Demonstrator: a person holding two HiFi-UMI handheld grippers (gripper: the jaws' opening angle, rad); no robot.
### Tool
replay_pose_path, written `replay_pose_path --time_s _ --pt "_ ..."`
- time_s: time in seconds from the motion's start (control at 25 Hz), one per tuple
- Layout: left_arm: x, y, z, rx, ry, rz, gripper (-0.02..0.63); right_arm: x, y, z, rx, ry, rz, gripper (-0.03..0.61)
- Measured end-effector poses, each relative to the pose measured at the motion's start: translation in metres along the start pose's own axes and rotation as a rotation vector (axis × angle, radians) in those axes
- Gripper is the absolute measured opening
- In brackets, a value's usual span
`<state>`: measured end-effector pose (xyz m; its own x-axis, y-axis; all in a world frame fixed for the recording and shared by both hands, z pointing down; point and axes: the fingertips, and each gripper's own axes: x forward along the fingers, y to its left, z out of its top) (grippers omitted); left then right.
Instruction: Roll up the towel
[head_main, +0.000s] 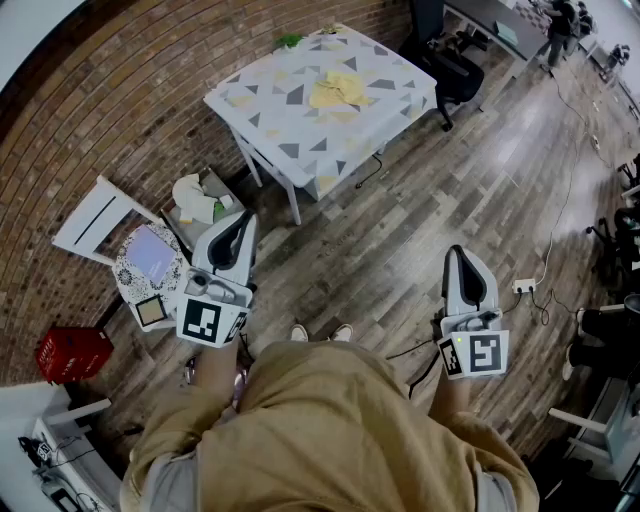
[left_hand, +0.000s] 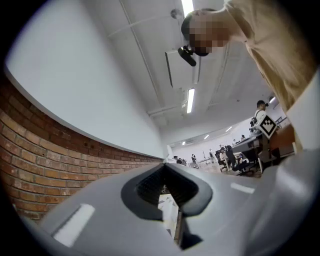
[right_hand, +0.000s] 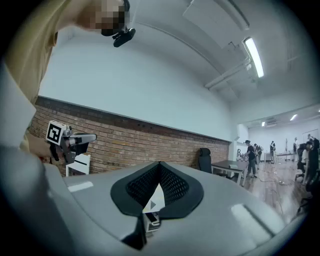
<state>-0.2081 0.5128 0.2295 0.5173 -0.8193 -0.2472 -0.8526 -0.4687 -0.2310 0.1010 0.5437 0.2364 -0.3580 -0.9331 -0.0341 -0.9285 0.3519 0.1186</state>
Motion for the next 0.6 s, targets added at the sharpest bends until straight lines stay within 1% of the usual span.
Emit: replay_pose_path --time_s 0.08,0.48,0.6 --pt "0.003 -0.003 -0.001 -0.005 0.008 0.001 0.06 0.001 -0.004 -0.002 0.002 0.001 0.004 0.003" --pt "0.015 -0.011 0.002 0.027 0.009 0.008 0.061 0.009 -0.014 -0.004 -0.001 -0.002 0.038 0.003" --pt "0.017 -0.016 0.007 0.014 -0.017 0.003 0.061 0.009 -0.017 0.001 0.02 -0.039 0.066 0.003"
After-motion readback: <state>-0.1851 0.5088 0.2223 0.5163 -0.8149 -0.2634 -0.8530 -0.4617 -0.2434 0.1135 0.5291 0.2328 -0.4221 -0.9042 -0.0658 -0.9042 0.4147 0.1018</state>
